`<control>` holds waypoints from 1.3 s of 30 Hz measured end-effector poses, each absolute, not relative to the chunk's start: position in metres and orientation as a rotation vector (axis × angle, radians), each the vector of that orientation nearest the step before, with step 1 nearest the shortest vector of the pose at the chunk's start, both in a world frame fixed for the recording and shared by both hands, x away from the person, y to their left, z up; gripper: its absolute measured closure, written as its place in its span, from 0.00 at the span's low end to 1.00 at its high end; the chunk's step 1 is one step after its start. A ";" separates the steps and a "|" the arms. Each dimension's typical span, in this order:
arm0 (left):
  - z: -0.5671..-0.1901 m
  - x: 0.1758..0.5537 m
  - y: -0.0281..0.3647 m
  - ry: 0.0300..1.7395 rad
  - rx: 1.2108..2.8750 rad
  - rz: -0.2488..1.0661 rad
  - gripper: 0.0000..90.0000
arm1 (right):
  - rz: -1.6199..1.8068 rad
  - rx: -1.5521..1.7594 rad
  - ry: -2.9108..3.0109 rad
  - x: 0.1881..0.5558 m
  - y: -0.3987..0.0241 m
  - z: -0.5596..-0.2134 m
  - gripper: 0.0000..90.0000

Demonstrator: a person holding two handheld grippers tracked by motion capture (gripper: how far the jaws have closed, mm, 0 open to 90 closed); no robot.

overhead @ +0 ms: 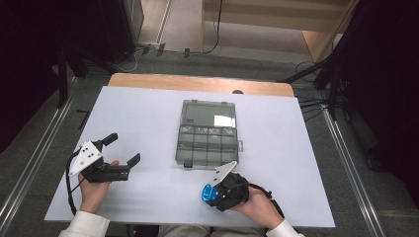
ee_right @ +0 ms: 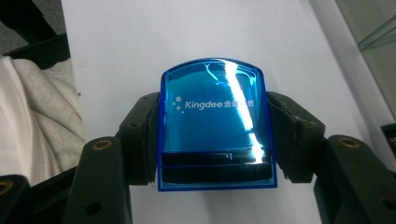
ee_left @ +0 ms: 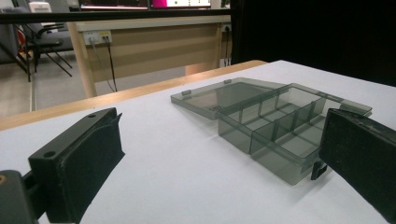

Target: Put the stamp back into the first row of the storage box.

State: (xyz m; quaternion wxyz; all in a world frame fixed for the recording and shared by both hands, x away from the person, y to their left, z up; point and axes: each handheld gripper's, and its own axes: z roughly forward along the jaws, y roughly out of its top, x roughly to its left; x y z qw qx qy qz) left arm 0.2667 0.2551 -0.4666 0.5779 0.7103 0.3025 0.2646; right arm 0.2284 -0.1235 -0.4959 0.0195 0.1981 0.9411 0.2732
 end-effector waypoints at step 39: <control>-0.468 0.265 0.254 0.716 1.648 0.590 0.00 | 0.802 0.651 2.922 0.352 -0.137 -0.404 0.47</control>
